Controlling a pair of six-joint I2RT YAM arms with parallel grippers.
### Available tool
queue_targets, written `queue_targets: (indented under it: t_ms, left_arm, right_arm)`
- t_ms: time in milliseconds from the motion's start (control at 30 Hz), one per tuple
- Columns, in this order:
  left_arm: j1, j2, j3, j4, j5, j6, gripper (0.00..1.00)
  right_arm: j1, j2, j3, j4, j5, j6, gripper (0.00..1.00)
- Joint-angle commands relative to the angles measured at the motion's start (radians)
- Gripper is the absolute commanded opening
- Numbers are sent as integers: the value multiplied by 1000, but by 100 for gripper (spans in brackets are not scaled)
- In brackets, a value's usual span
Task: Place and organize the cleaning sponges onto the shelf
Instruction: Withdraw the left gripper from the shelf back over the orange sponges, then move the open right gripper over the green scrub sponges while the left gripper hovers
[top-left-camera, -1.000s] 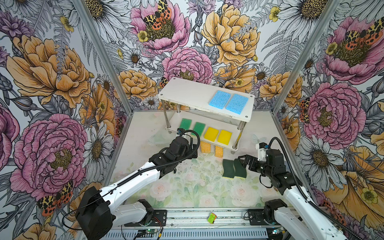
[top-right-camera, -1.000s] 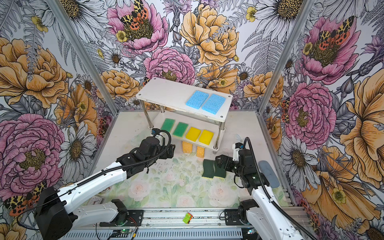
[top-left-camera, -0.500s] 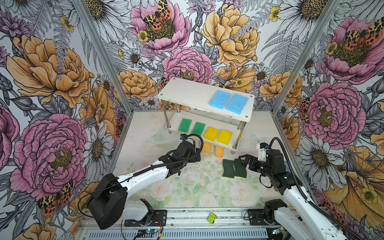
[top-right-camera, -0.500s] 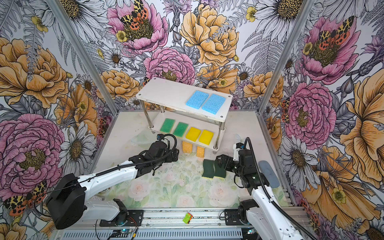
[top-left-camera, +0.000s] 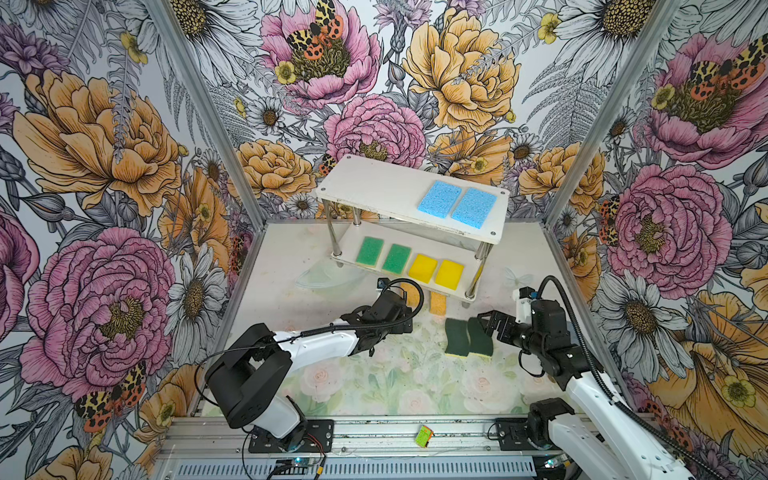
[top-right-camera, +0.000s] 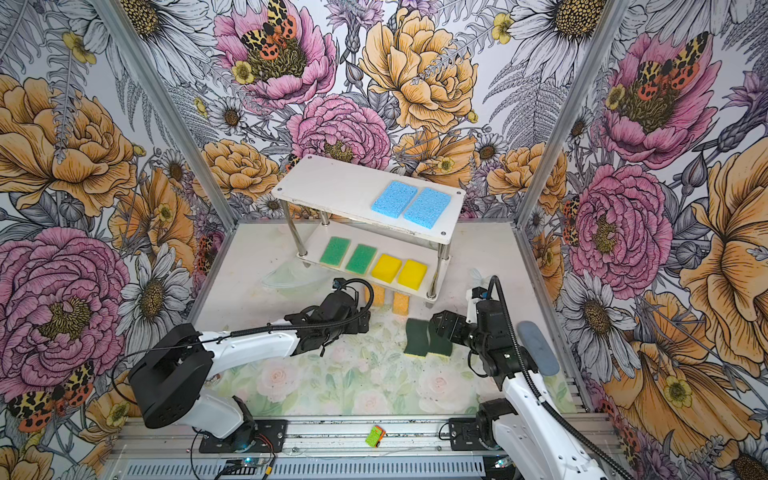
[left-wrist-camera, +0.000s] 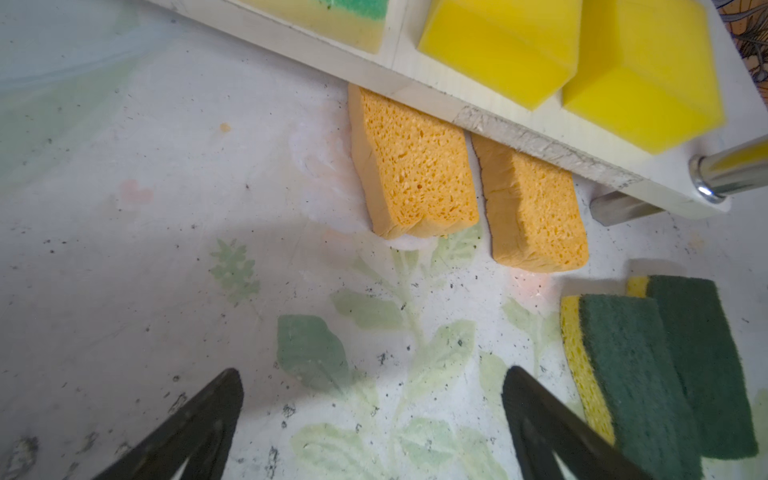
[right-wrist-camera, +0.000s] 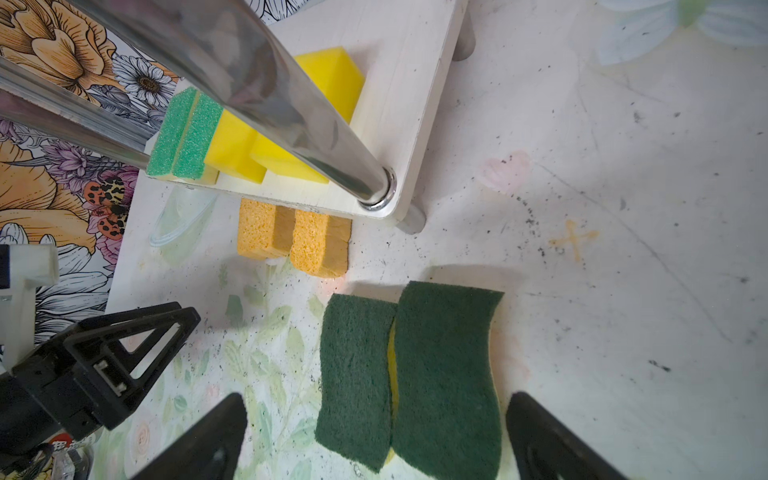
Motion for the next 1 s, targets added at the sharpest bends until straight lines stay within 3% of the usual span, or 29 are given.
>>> queue_targets:
  t_ms: [0,567,967]
  left_arm:
    - [-11,16,35,31,-12,-15,99]
    - [-32,80,74,36,24,-12,99]
    - [-32,48,40,33,29,2,99]
  right_arm:
    - [8,2,-11,12,24,-1,100]
    - [10,71,-15,12,49,24,99]
    - [20,120,-29,18,61,33,98]
